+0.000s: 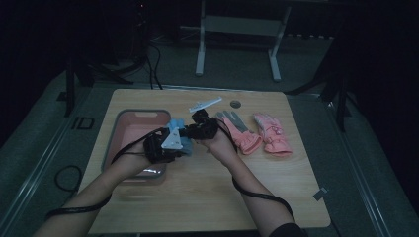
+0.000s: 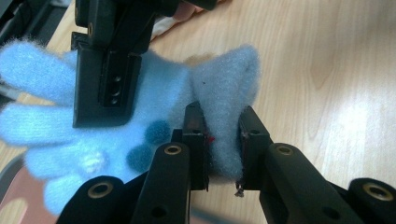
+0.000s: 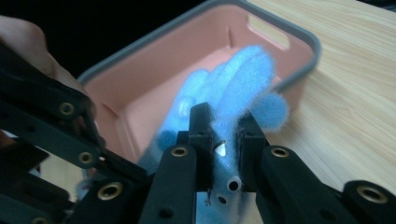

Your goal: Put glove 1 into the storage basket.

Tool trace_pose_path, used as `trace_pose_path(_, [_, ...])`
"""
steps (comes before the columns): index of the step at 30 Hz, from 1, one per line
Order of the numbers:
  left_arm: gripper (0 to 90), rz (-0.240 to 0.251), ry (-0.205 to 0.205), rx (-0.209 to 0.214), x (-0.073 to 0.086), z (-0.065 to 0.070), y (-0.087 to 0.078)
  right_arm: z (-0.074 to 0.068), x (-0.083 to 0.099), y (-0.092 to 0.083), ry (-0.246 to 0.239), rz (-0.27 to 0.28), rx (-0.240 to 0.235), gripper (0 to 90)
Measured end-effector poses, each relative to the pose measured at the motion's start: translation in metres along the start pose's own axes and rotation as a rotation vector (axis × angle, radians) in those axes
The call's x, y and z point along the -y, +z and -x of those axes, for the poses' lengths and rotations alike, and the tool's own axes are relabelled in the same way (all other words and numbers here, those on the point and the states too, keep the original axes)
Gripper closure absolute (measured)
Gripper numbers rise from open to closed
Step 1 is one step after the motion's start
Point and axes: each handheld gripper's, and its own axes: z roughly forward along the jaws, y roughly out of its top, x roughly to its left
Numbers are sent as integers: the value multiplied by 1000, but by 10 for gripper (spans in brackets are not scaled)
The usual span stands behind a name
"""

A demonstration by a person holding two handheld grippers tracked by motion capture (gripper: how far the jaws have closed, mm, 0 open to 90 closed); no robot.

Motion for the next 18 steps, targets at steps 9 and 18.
trace_pose_path(9, [780,-36,-27,-22,31,-10,-15,-10,-15,33,8,-4,-54,809])
trace_pose_path(18, [779,-77,-77,-12,68,-18,-26,-20,-25,74,19,-28,-99,809])
